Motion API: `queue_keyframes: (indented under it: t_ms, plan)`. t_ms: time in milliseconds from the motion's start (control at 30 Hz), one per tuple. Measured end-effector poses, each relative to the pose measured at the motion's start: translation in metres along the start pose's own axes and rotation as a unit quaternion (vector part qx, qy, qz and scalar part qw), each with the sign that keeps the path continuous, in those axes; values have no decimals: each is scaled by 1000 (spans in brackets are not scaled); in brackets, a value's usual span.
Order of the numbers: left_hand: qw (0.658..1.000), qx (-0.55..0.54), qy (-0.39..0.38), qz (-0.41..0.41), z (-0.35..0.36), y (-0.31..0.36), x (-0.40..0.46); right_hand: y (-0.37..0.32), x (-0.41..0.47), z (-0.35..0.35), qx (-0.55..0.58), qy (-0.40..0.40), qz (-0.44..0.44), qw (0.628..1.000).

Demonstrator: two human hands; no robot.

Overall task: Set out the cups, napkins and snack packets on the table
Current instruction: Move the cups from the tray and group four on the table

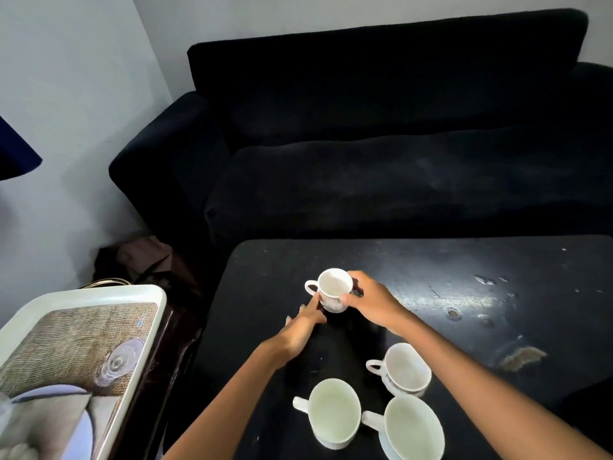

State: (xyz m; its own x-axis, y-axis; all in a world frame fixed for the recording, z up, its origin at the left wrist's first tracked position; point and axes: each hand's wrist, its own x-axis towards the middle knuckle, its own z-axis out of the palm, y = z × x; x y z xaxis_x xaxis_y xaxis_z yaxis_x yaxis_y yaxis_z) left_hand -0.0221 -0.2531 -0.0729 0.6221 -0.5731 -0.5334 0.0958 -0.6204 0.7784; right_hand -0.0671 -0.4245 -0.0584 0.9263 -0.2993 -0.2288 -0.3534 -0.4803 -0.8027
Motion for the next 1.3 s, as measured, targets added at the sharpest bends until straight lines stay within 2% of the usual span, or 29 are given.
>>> queue_keyframes:
  t_ms: [233, 500, 700, 833, 1067, 1300]
  plan:
    - [998, 58, 20, 2, 6, 16, 21, -2, 30, 5, 42, 37, 25, 998]
    - [999, 51, 9, -4, 7, 23, 34, -3, 45, 7, 78, 32, 37, 996]
    - [996, 58, 48, -39, 5, 21, 26, 0, 41, -5, 124, -18, 57, 990]
    - [996, 67, 39, -36, 2, 13, 11, 14, 18, -20, 165, -47, 94, 981]
    - [999, 49, 3, -14, 5, -2, -24, 55, -65, -41, 192, -54, 89, 976]
    - [996, 67, -50, -21, 11, 6, -51, 75, -130, -40, 231, -9, 76, 970]
